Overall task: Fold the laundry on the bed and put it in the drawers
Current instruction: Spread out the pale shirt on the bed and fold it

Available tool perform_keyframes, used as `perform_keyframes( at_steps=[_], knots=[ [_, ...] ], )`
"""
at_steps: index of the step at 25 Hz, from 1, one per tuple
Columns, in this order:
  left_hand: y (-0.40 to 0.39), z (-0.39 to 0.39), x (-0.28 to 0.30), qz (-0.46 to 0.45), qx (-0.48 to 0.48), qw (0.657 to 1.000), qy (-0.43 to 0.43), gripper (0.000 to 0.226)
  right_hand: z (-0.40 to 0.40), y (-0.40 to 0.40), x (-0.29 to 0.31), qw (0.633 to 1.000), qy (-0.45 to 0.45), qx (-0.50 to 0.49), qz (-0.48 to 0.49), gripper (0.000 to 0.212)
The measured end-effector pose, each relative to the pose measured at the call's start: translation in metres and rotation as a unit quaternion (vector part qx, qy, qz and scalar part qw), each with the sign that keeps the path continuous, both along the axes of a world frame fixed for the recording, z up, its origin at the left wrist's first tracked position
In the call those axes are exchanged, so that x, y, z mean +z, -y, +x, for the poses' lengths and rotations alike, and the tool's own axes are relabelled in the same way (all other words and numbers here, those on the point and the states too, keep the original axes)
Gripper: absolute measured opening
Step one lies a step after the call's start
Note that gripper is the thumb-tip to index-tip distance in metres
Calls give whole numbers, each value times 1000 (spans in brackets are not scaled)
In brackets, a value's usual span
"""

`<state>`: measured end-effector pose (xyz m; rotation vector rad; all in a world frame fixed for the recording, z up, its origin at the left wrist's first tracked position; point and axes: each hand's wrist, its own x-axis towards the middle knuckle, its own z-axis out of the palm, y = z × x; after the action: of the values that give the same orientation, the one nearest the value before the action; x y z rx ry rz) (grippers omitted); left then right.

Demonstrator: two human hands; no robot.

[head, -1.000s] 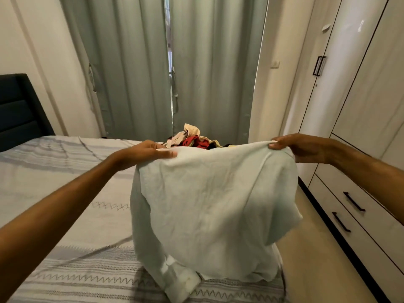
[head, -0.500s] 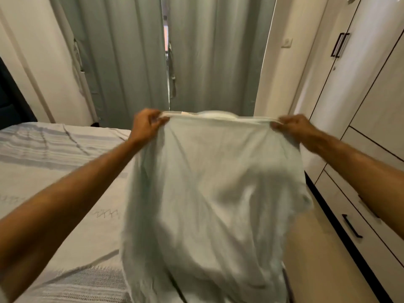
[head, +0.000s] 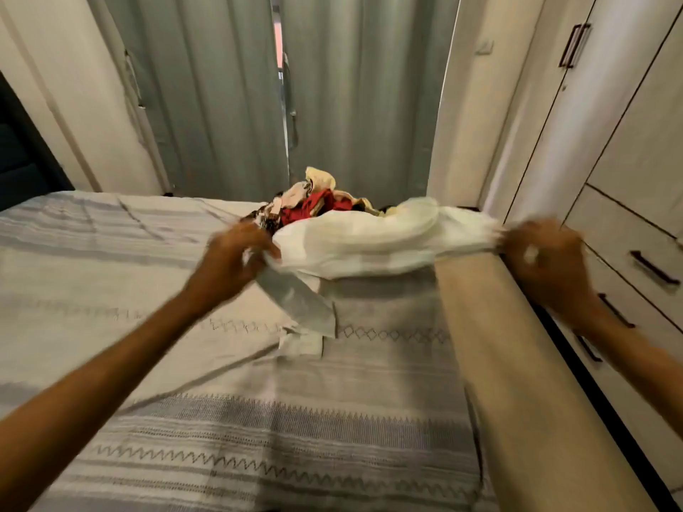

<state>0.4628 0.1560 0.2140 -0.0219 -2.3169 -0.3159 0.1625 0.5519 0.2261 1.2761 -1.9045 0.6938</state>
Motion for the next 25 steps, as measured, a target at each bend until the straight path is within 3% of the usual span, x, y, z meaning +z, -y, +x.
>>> perform_keyframes(
  at_steps=[1, 2, 4, 7, 9, 11, 12, 14, 16, 17, 20, 22, 24, 25],
  knots=[
    [-11, 14, -43, -35, 5, 996, 77, 31, 19, -23, -53, 993, -41, -35, 100, 4],
    [-25, 25, -86, -76, 31, 983, 165, 35, 37, -44, -103, 977, -1, -73, 202, 14],
    [-51, 41, -165, -115, 79, 921, 363, 30, 65, -76, -194, 906, 185, -121, 361, 33],
    [-83, 64, -261, -6, 109, 817, 566, 19, 105, -97, -274, 838, 236, -143, 471, 16],
    [-96, 75, -292, 138, 149, 797, 568, 21, 116, -106, -300, 809, 267, -116, 511, 20],
    [-95, 81, -310, 236, 230, 825, 459, 30, 116, -106, -306, 804, 288, -87, 512, 30],
    [-96, 80, -315, 234, 255, 842, 413, 36, 112, -106, -306, 807, 291, -79, 507, 36],
    [-94, 72, -322, 109, 240, 904, 338, 36, 92, -102, -310, 804, 292, -65, 515, 33],
    [-85, 61, -332, -56, 157, 936, 310, 26, 64, -95, -309, 795, 320, -47, 514, 21],
    [-72, 56, -334, -101, 103, 937, 317, 23, 44, -91, -306, 797, 350, -28, 491, 21],
    [-35, 43, -323, -104, 12, 906, 411, 18, -17, -76, -269, 816, 438, -1, 377, 20],
    [-35, 34, -297, -99, 53, 863, 493, 10, -51, -62, -224, 836, 436, 10, 334, 12],
    [-52, 20, -260, 15, 139, 841, 522, 11, -76, -45, -161, 864, 402, 30, 303, 8],
    [-65, 8, -231, 84, 175, 851, 489, 9, -91, -40, -125, 877, 374, 36, 300, 6]
  ],
)
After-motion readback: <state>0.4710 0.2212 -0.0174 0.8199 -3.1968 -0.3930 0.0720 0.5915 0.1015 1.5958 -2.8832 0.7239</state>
